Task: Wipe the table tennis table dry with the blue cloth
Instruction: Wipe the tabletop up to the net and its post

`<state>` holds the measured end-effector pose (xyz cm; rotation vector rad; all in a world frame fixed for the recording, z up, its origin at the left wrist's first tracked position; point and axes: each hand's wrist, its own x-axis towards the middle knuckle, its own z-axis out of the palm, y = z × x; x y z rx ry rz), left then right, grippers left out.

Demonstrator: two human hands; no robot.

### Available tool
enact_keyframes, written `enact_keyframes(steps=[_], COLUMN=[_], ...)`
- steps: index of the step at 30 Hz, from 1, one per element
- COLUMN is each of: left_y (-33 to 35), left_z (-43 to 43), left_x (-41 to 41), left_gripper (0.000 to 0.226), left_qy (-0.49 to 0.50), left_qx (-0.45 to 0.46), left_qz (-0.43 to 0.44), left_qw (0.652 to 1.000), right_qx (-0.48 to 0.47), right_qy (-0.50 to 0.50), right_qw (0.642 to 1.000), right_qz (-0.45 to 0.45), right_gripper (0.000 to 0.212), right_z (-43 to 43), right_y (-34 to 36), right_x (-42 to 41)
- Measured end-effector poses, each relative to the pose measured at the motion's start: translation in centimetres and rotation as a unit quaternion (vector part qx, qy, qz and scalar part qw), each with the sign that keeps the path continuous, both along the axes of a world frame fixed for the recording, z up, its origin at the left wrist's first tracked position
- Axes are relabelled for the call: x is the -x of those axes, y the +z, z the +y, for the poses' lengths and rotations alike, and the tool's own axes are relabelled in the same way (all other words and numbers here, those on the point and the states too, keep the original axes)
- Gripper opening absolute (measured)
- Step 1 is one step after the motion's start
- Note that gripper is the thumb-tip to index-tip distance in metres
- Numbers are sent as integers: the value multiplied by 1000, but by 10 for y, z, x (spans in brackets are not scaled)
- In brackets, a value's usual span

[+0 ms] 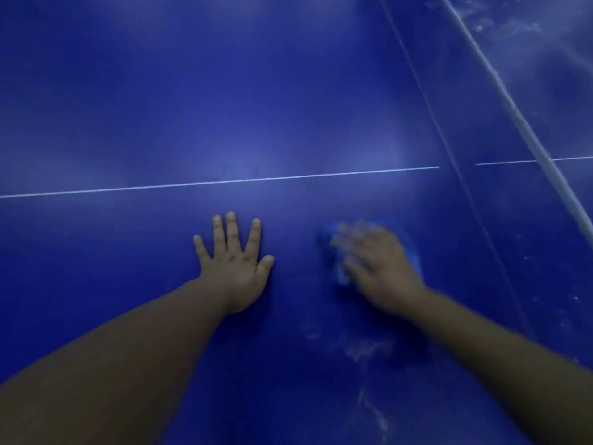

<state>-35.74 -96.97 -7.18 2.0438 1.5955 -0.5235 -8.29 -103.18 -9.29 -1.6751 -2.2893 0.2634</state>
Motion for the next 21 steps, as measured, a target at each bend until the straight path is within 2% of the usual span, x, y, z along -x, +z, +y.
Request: enact_keyframes(steps=[2, 5, 7, 11, 13, 16, 18, 19, 21], left_y=[-2, -4, -2, -1, -3, -14, -14, -13, -8], left_z=[0, 1, 1, -22, -59, -123, -143, -144, -139], left_x=[1, 0, 6, 43, 74, 112, 123, 124, 122], left_gripper=[73, 75, 75, 76, 83, 83, 82, 82, 80], left_qy=[-1, -3, 15, 31, -14, -41, -33, -31, -32], left_qx=[-10, -6, -10, -85, -113, -131, -115, -108, -70], left_qz=[3, -3, -40, -176, -145, -49, -10, -6, -1], left_qw=[1000, 1000, 999, 980, 983, 989, 993, 994, 997], right_qx=[18, 46, 42, -4, 23, 92, 50, 16, -28], right_qy=[-126, -126, -57, 131, 245, 392, 376, 318, 139], right_qw=[991, 988, 995, 990, 968, 914, 925, 947, 989], right_qz=[-30, -74, -75, -52, -38, -37, -35, -35, -36], right_gripper=[53, 68, 69, 47, 42, 43, 43, 42, 40], right_z=[61, 115, 116, 28, -41, -112, -99, -77, -10], right_y=[3, 4, 7, 2, 6, 15, 11, 6, -4], right_x=[-14, 5, 32, 77, 95, 104, 96, 92, 83])
